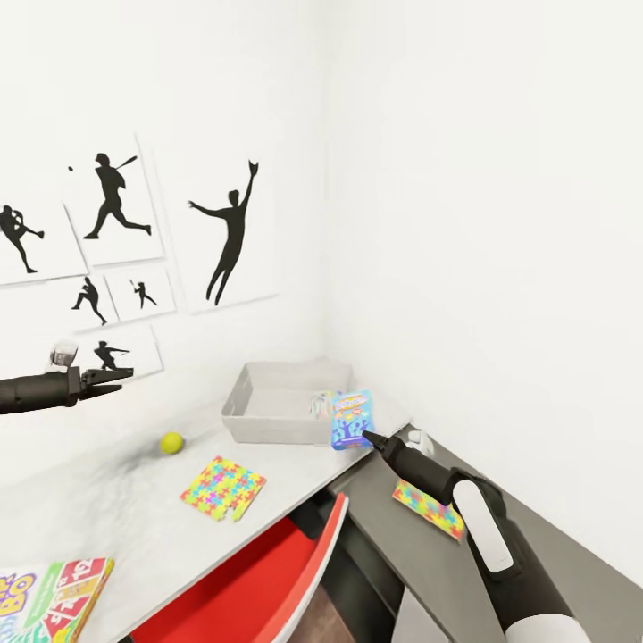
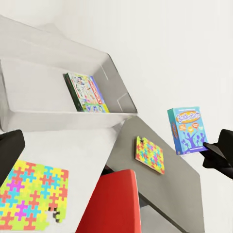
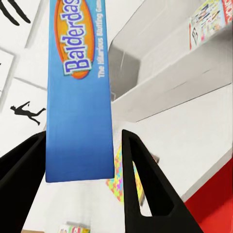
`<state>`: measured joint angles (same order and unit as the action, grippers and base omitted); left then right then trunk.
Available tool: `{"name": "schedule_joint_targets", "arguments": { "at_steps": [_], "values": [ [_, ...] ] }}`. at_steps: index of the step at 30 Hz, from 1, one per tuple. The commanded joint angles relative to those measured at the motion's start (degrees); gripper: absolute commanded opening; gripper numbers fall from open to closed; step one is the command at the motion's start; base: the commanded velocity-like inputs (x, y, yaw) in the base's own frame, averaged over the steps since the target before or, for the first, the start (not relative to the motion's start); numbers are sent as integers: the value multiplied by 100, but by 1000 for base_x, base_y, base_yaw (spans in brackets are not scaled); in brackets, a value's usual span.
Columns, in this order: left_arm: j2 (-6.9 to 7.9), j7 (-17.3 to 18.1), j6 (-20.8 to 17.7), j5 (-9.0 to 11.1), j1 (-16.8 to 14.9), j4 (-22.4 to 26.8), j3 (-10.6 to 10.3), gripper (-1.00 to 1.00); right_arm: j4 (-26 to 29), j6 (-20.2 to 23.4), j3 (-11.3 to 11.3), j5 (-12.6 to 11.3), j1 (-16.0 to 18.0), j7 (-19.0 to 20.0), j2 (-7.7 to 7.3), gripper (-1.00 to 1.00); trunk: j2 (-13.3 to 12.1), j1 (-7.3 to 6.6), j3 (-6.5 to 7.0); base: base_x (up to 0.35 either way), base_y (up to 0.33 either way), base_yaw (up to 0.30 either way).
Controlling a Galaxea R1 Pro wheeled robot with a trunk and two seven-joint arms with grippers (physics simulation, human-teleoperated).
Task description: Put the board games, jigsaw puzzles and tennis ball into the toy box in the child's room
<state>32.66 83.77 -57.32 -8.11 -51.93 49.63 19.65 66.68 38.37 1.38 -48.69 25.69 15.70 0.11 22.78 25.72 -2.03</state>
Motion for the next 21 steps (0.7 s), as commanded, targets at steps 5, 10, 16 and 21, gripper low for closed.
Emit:
{"name": "schedule_joint_targets", "arguments": {
  "at_steps": [5,10,16,21],
  "values": [
    [0,52,-60,-59,-6,3,15,100,3,39,11,-35,6,14,5,-100,13,6,-13,175,-5,5],
    [3,60,-60,-62,-8,3,19,100,0,39,11,-35,6,13,5,-100,13,6,-13,110,123,1],
    [1,53,-60,-67,-6,3,21,100,-1,39,11,-42,6,12,7,-100,13,6,-13,34,61,0],
    [-3,57,-60,-64,-6,3,22,100,-3,39,11,-42,6,19,4,-100,13,6,-13,147,37,0]
  ]
}}
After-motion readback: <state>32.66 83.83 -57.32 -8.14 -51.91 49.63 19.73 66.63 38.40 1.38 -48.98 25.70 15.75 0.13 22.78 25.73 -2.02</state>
